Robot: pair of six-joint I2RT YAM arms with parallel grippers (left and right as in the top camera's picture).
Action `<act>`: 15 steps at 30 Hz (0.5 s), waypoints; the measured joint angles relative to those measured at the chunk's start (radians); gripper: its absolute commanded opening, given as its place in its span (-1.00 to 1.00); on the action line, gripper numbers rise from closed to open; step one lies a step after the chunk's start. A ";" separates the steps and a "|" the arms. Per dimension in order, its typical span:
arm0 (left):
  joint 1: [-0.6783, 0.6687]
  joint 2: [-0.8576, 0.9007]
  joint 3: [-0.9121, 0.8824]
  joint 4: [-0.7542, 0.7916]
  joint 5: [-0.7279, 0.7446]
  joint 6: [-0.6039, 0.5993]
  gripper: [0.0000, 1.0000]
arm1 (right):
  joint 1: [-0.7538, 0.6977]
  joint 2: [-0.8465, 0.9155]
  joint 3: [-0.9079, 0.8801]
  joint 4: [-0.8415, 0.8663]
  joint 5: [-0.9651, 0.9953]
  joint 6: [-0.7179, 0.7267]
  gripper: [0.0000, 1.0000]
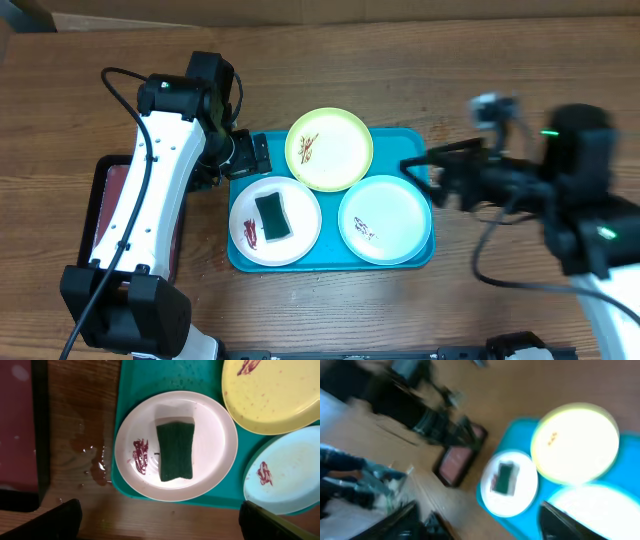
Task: Clean dirty plates on tray and stack at the side
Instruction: 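Move the right gripper over the tray toward the light-blue plate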
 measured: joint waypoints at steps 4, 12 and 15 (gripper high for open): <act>0.000 0.000 0.000 0.011 0.031 0.000 1.00 | 0.216 0.122 0.000 -0.005 0.321 0.079 0.64; 0.000 0.000 0.000 0.019 0.050 0.000 0.99 | 0.431 0.428 0.000 0.163 0.648 0.165 0.55; 0.000 0.000 0.000 0.019 0.053 0.000 1.00 | 0.439 0.552 0.000 0.211 0.663 0.180 0.24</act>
